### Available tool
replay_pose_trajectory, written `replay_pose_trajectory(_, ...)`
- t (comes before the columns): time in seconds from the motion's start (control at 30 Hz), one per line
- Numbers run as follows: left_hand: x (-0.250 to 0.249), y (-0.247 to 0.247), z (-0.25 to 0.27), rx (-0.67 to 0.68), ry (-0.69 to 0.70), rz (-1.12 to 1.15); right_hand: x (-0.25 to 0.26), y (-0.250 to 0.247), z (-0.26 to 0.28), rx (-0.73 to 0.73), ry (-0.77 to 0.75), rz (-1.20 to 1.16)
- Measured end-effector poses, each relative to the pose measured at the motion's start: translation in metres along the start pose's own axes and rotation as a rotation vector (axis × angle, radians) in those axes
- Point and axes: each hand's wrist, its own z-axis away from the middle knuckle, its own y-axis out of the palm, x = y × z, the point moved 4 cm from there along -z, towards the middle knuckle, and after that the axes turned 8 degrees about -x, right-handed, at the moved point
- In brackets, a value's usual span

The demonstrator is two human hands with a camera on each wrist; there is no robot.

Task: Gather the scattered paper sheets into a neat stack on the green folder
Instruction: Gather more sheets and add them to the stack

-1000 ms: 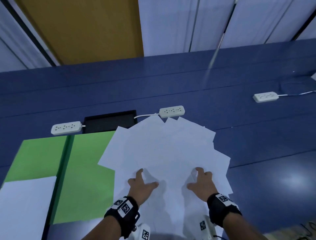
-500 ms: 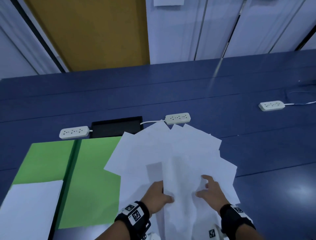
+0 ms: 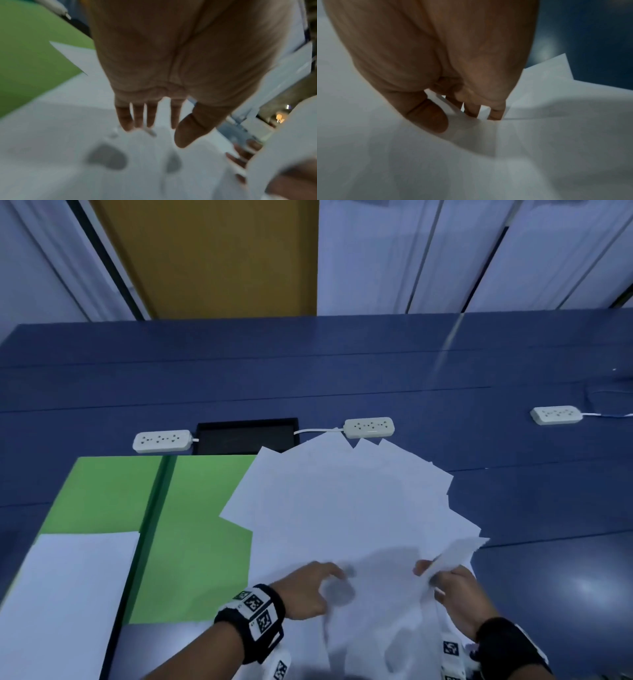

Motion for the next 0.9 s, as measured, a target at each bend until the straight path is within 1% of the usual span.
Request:
replay_pose_trajectory(0.07,0.021,-0.008,-0.001,-0.182,-0.056,-0.191,-0.006,-0.010,-0.002,-0.036,0.008,-0.002)
replay_pose_trajectory(0.13,0.034,-0.009,-0.005,-0.301,-0.110,-0.300,-0.010,-0.014,0.001,-0.081,0.033,0.006)
replay_pose_trajectory(0.27,0.044,-0.025,-0.017,-0.506,-0.221,-0.299,-0.015,-0.010,0.004,-0.108,0.083,-0.037)
replay_pose_trajectory(0.33,0.048,-0.047,-0.024,-0.608,-0.269,-0.284,-0.009,-0.003,0.008,-0.086,0.071,-0.083)
replay_pose_trajectory(0.4,0.056,-0.071,-0.031,-0.673,-0.335,-0.266,-0.008,-0.002,0.009,-0.094,0.067,-0.100)
replay_pose_trajectory(0.47,0.065,-0.091,-0.037,-0.674,-0.405,-0.312,-0.010,-0.003,0.006,-0.121,0.083,-0.098)
replay_pose_trajectory(0.53,0.070,-0.101,-0.044,-0.631,-0.456,-0.359,-0.015,-0.003,0.002,-0.145,0.088,-0.089)
replay_pose_trajectory(0.6,0.069,-0.102,-0.050,-0.591,-0.497,-0.350,-0.017,-0.003,-0.001,-0.166,0.092,-0.068)
replay_pose_trajectory(0.67,0.065,-0.096,-0.057,-0.585,-0.529,-0.317,-0.015,-0.001,0.002,-0.175,0.099,-0.054)
replay_pose_trajectory(0.77,0.059,-0.088,-0.064,-0.595,-0.557,-0.274,-0.012,0.000,0.003,-0.176,0.105,-0.065)
replay_pose_trajectory(0.83,0.058,-0.086,-0.066,-0.589,-0.555,-0.202,-0.012,-0.002,0.002,-0.181,0.111,-0.077)
replay_pose_trajectory(0.9,0.059,-0.085,-0.064,-0.598,-0.550,-0.200,-0.014,-0.001,0.001,-0.169,0.121,-0.080)
